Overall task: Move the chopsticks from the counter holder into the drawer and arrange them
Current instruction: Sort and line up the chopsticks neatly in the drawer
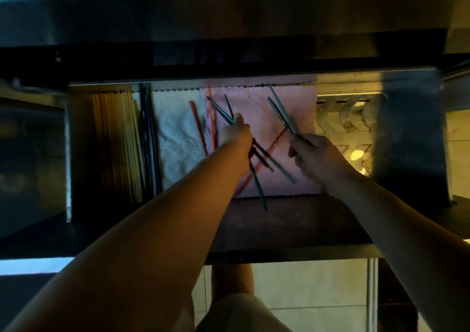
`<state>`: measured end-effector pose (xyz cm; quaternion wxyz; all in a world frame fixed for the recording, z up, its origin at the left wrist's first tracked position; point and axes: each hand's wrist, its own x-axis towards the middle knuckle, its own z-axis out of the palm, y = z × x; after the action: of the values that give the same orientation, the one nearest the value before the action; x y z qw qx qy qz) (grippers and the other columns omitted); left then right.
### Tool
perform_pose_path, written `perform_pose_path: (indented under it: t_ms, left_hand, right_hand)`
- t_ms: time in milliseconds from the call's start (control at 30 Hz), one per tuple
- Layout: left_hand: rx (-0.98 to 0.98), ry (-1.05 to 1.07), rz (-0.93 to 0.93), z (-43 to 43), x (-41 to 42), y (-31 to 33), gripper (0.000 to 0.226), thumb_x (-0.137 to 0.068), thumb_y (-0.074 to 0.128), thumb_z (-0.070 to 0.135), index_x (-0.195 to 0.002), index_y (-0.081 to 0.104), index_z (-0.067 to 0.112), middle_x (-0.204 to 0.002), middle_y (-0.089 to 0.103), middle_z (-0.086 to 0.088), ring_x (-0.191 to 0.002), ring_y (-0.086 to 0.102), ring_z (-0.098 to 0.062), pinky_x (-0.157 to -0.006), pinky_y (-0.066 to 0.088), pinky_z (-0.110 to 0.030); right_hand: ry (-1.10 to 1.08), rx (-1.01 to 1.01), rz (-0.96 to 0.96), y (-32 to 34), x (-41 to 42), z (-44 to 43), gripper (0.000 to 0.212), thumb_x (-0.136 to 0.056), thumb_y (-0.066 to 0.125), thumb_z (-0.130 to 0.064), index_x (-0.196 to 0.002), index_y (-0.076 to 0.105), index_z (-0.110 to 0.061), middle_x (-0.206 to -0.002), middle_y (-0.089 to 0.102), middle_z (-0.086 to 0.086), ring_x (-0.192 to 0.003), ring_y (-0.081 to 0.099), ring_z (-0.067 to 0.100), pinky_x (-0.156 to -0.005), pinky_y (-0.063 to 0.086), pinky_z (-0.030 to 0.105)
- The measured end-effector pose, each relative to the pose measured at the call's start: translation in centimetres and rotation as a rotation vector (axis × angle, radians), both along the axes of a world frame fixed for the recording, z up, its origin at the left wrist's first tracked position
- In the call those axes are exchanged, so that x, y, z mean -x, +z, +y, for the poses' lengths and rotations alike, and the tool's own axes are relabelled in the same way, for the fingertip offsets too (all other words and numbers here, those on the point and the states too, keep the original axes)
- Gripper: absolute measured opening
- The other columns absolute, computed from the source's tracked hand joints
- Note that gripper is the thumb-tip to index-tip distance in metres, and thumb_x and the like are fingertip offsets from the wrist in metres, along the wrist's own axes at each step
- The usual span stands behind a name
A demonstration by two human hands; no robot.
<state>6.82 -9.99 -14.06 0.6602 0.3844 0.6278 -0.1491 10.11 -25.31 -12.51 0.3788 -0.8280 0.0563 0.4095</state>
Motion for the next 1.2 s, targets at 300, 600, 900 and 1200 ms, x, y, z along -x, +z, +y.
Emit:
perform_pose_path:
  t_ms: [300, 600, 900, 1200]
  left_hand:
    - [-0.067, -0.014, -0.011, 9.7, 8.6, 1.2, 0.034, -0.100, 0.044, 0.042, -0.094, 0.063, 0.014, -0.061, 0.048, 0.000, -0.032, 0.034, -0.010, -0.038, 0.032, -0.019]
    - [-0.061, -0.042, -0.085, 14.6, 12.6, -1.3, 0.019, -0.100, 0.048, 0.025, -0.112, 0.063, 0.023, -0.080, 0.059, -0.003, -0.059, 0.052, -0.013, -0.049, 0.047, -0.025]
    - [0.013, -0.311, -0.036, 15.6, 14.5, -3.1, 0.022, -0.088, 0.069, 0.032, -0.103, 0.066, 0.017, -0.096, 0.073, -0.010, -0.079, 0.068, -0.024, -0.080, 0.058, -0.048]
    - [-0.269, -0.686, 0.078, 17.0, 15.3, -1.5, 0.016, -0.088, 0.060, 0.013, -0.103, 0.064, 0.008, -0.083, 0.061, -0.003, -0.073, 0.058, -0.016, -0.056, 0.045, -0.026]
  right_hand:
    - [-0.103, -0.214, 0.225, 0.6, 6.5, 11.2, 0.033, -0.101, 0.044, -0.024, -0.073, 0.056, -0.010, -0.051, 0.040, 0.009, -0.028, 0.029, 0.010, -0.036, 0.021, 0.012]
    - [-0.176, -0.078, 0.263, -3.0, 11.3, 20.1, 0.025, -0.099, 0.043, -0.029, -0.092, 0.060, -0.012, -0.063, 0.049, 0.004, -0.045, 0.039, 0.014, -0.039, 0.028, 0.018]
    - [-0.140, 0.057, 0.137, -6.7, 10.3, 23.0, 0.020, -0.091, 0.060, -0.011, -0.109, 0.065, -0.005, -0.092, 0.062, 0.013, -0.082, 0.060, 0.027, -0.067, 0.051, 0.033]
    - [-0.157, 0.129, -0.155, -7.3, 10.8, 22.6, 0.015, -0.087, 0.063, -0.017, -0.073, 0.061, -0.022, -0.079, 0.060, -0.004, -0.081, 0.057, 0.015, -0.069, 0.042, 0.022]
